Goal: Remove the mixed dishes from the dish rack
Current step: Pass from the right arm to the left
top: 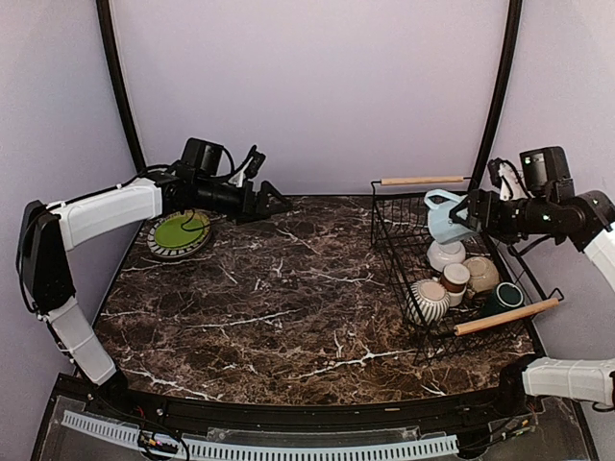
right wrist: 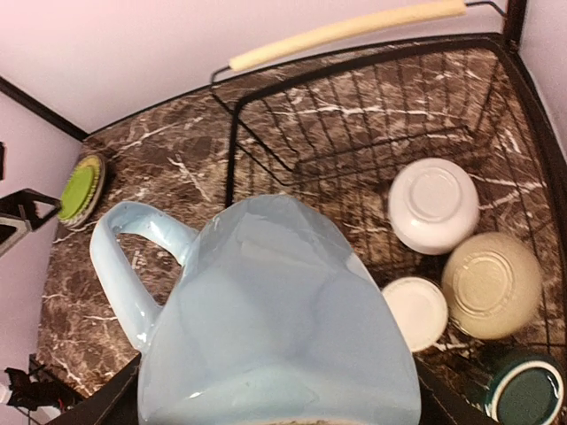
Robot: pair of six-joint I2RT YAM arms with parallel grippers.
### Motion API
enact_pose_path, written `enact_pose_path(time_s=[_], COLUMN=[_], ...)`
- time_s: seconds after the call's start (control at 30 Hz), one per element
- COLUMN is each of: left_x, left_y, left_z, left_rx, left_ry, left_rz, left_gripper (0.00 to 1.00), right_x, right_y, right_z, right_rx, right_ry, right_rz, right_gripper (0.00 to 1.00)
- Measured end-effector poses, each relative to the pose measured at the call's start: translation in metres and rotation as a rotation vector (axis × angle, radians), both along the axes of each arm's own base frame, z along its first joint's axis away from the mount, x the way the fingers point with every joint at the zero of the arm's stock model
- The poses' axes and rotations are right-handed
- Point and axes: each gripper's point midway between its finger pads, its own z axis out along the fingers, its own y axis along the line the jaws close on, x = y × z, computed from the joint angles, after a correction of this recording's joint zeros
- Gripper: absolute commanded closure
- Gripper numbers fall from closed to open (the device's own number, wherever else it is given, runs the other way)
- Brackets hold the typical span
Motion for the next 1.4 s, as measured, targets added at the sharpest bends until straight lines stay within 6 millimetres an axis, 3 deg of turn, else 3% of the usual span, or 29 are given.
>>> enact_pose_path(time_s=[0.17,0.37,0.57,0.77,1.0,1.2,1.4], left_x=[-0.025,-0.044,-0.053,-0.054,-0.056,-0.059,-0.061], left_y=[-0.028,-0.047,-0.048,-0.047,-0.046,-0.045,-0.044], left_z=[0.002,0.031,0.049,0.056,0.064,0.074,0.076], left_rx=[-0.183,-0.373,-0.498,-0.543,-0.576,-0.61,-0.615], left_ry=[0.06,0.045,0.038,0.024,0.018,0.021,0.025], left_rz=[-0.121,-0.23,-0.266,-0.267,-0.274,-0.287,-0.3], left_gripper=[0.01,0.01,0.04,0.13,0.35,0.57,0.84], right_x=[0.012,0.025,0.036,0.044,0.058,0.064,0.062], right_y=[0.031,0.071,0.14,0.21,0.262,0.286,0.294], right_z=[0.022,0.031,0.027,0.006,-0.004,0.015,0.024], right_rx=[0.121,0.242,0.345,0.407,0.475,0.539,0.59], right_ry=[-0.085,-0.119,-0.118,-0.082,-0.067,-0.111,-0.129], right_rz=[0.123,0.257,0.407,0.522,0.582,0.629,0.668], right_gripper=[1.0,1.0,1.0,1.0,1.0,1.0,1.0])
